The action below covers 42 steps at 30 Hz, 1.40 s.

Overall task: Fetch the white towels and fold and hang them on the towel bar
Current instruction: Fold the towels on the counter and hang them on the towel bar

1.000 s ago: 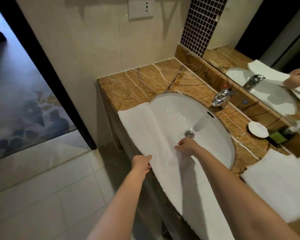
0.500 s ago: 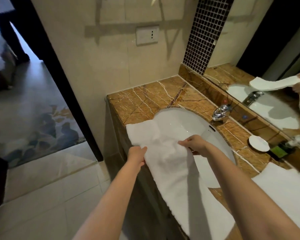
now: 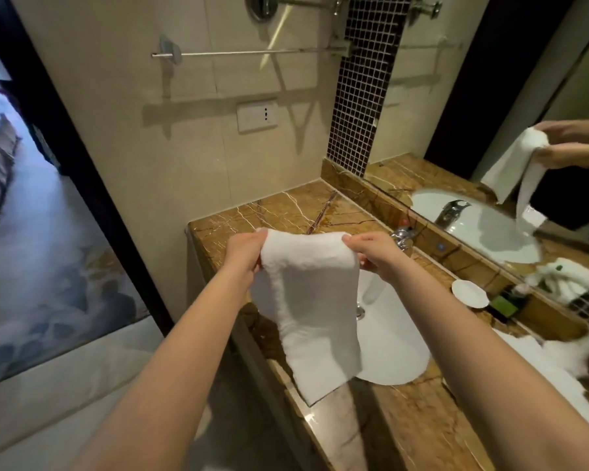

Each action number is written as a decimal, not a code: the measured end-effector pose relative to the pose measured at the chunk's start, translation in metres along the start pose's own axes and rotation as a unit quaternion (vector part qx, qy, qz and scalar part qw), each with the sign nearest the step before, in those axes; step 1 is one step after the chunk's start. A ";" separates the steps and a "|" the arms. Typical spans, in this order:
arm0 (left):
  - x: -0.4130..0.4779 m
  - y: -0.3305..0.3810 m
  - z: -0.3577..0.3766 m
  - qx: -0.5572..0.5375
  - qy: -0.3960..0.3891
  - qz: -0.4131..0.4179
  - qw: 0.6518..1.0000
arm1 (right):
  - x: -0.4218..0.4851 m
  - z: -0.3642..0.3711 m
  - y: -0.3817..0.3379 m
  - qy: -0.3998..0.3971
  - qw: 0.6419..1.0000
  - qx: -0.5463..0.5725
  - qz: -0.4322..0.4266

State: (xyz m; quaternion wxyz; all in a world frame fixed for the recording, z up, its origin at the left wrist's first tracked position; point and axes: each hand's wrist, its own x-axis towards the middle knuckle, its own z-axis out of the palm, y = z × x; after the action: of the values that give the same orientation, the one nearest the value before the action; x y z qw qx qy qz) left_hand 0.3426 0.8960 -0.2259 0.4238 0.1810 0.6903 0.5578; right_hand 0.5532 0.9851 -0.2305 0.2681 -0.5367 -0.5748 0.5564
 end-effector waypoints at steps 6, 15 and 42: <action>-0.014 0.037 0.014 -0.026 -0.110 0.069 0.991 | -0.006 -0.018 -0.024 0.040 0.995 0.093 -0.006; -0.008 0.056 0.025 0.108 -0.218 0.133 0.961 | -0.012 -0.041 -0.048 0.086 0.990 0.106 -0.023; 0.071 0.202 0.007 0.047 -0.205 0.242 0.947 | 0.042 -0.013 -0.180 0.192 0.974 0.053 -0.106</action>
State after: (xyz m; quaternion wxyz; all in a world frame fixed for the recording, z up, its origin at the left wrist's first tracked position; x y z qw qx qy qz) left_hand 0.2625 1.0150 -0.0669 0.3993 0.4724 0.5499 0.5612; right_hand 0.4954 1.0631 -0.0724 0.4587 -0.5546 -0.5362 0.4410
